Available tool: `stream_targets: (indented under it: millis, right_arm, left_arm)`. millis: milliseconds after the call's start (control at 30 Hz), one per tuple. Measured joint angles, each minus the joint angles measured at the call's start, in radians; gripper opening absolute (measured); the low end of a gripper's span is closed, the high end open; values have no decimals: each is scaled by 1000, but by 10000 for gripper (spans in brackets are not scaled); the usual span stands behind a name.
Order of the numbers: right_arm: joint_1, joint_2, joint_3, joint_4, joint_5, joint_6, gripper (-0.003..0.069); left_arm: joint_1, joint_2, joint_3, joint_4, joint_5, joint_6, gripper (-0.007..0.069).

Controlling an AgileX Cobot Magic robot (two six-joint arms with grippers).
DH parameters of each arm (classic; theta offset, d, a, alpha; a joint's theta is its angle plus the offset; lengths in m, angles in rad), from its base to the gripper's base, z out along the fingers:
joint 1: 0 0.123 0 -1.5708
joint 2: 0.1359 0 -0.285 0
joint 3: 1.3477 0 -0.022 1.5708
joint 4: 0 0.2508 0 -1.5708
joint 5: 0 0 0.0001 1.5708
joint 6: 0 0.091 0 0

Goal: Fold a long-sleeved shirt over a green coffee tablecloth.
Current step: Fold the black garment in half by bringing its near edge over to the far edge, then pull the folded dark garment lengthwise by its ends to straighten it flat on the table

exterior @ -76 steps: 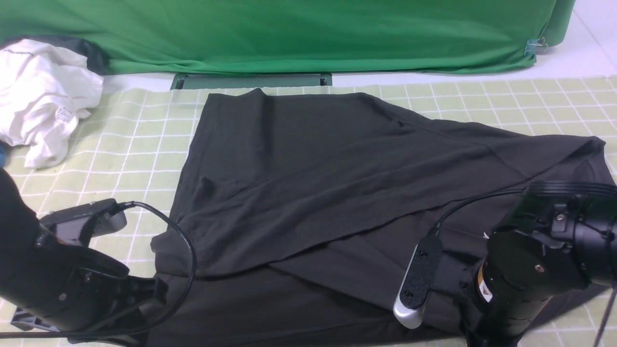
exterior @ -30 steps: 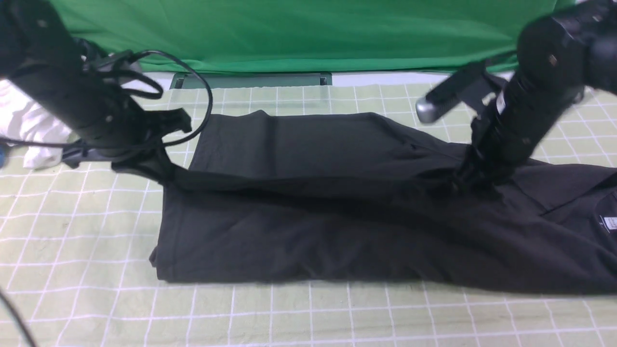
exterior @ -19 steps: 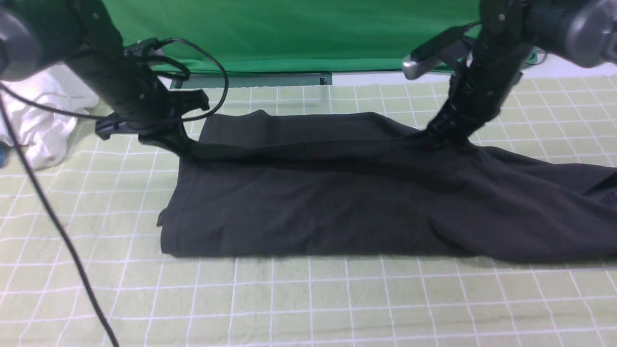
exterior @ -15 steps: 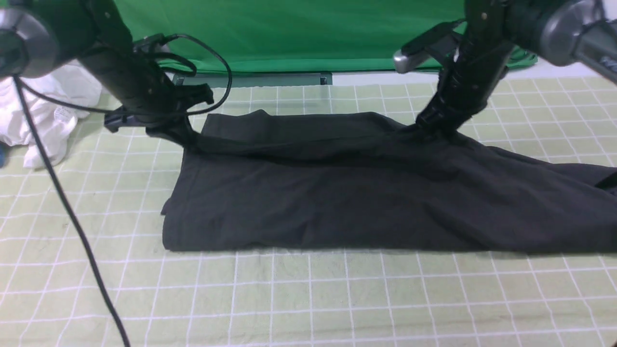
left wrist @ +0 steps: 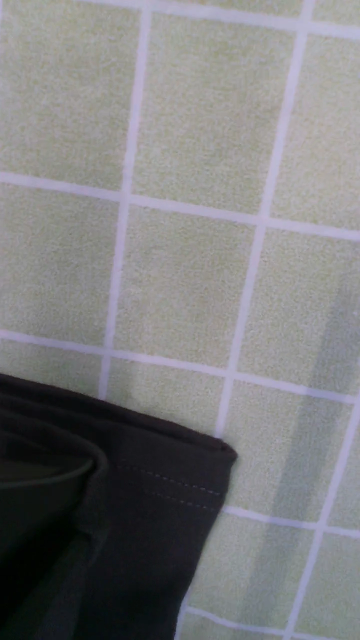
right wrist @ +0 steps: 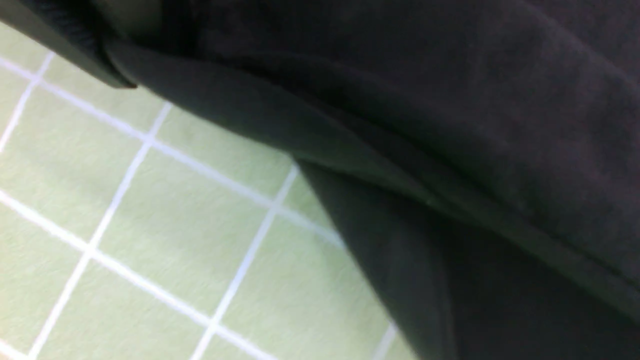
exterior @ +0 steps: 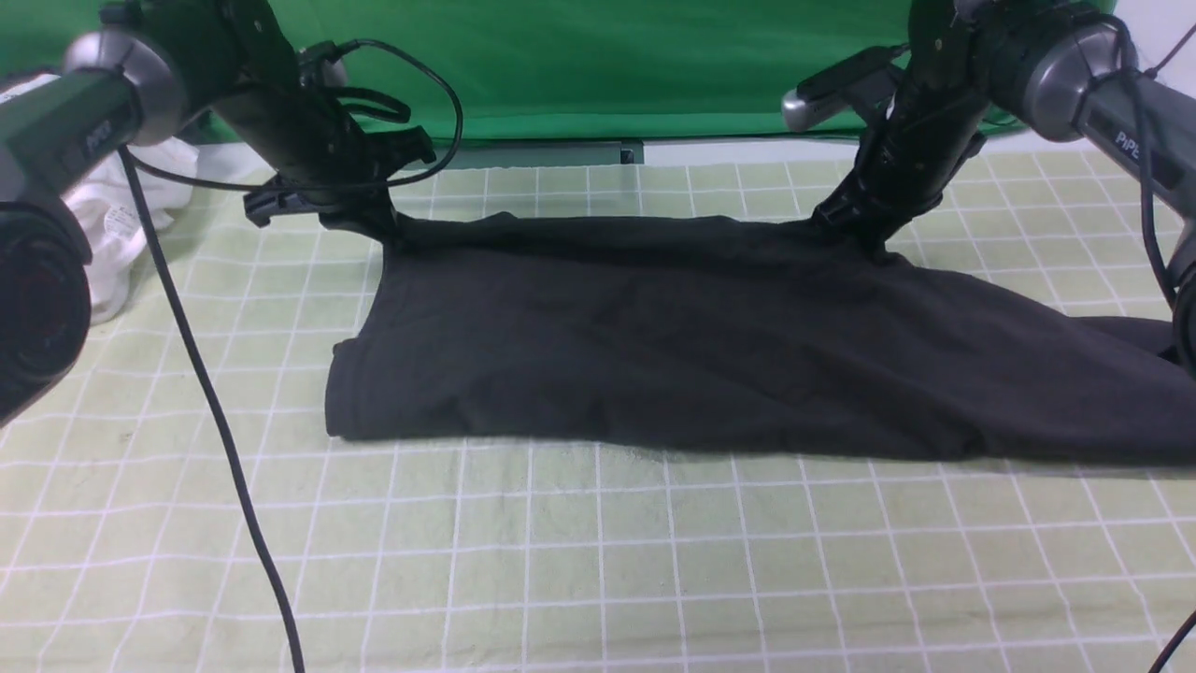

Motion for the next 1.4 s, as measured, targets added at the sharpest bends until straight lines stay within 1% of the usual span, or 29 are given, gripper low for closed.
stream_targets:
  millis: [100,167,233,267,300,333,400,500,567,633,733,767,800,867,900,933,967,1000,1033,1067,1100,1133,1167,1200,1300,1333,1367,1400]
  right_arm:
    - [-1,0,-4,1,-38,0,103]
    - [-1,0,-4,1,-72,0,171]
    - [-1,0,-5,0,-87,0,223]
    - [-1,0,-6,0,-91,0,255]
    - [-1,0,-6,-1,-92,0,267]
    - [-2,0,-6,-8,-85,0,319]
    - [-4,0,-6,-15,-77,0,348]
    - [-11,-7,-13,-20,-56,0,374]
    - [-16,-15,-43,-24,-33,0,381]
    - [-18,-26,-90,-27,-2,1,379]
    - [-18,-33,-177,-27,72,1,360]
    - [-18,-33,-177,-27,72,1,357]
    - [-18,-33,-219,-27,114,1,335]
    - [-19,-41,-265,-27,147,2,262]
    - [-19,-44,-270,-27,149,5,253]
    - [-19,-56,-281,-27,154,9,185]
    - [-19,-62,-283,-27,156,10,164]
    - [-19,-97,-275,-27,160,24,70]
    - [-19,-131,-250,-26,159,31,38]
    - [-20,-164,-218,-26,159,33,22]
    - [-22,-227,-151,-25,159,37,10]
    - [-28,-274,-94,-25,158,45,3]
    - [-35,-313,-29,-25,158,52,0]
    - [-48,-392,59,-24,158,55,-1]
    - [-85,-562,317,-27,144,73,0]
    - [-106,-617,422,-27,110,91,10]
    - [-114,-632,455,-27,96,98,16]
    - [-144,-671,562,-25,37,118,44]
  left_arm:
    - [0,5,0,-1,-13,-2,24]
    - [0,7,0,-2,-38,-2,31]
    - [0,7,0,-6,-50,-5,47]
    - [0,7,-5,-12,-54,-5,69]
    - [0,7,-11,-15,-53,-5,78]
    - [4,7,-44,-19,-27,-1,130]
    - [12,7,-93,-19,7,7,179]
    - [34,2,-217,-19,61,8,269]
    - [56,-10,-337,-19,104,9,356]
    - [62,-20,-412,-18,146,10,424]
    - [60,-29,-454,-50,222,10,456]
    - [60,-29,-454,-50,227,11,456]
    - [59,-29,-456,-79,254,29,450]
    - [57,-27,-450,-107,275,58,407]
    - [55,-27,-448,-112,276,63,394]
    - [53,-27,-437,-124,276,78,335]
    - [52,-27,-435,-126,276,85,325]
    - [50,-37,-388,-167,275,127,229]
    - [49,-54,-340,-192,274,154,172]
    - [48,-81,-276,-207,273,171,118]
    - [46,-117,-199,-212,273,186,74]
    - [43,-149,-133,-212,273,198,46]
    - [41,-175,-82,-213,273,201,34]
    - [38,-228,17,-215,275,208,20]
    - [33,-334,225,-208,265,225,20]
    - [30,-352,266,-203,254,237,29]
    - [24,-362,291,-198,245,251,33]
    - [17,-372,333,-193,233,272,59]
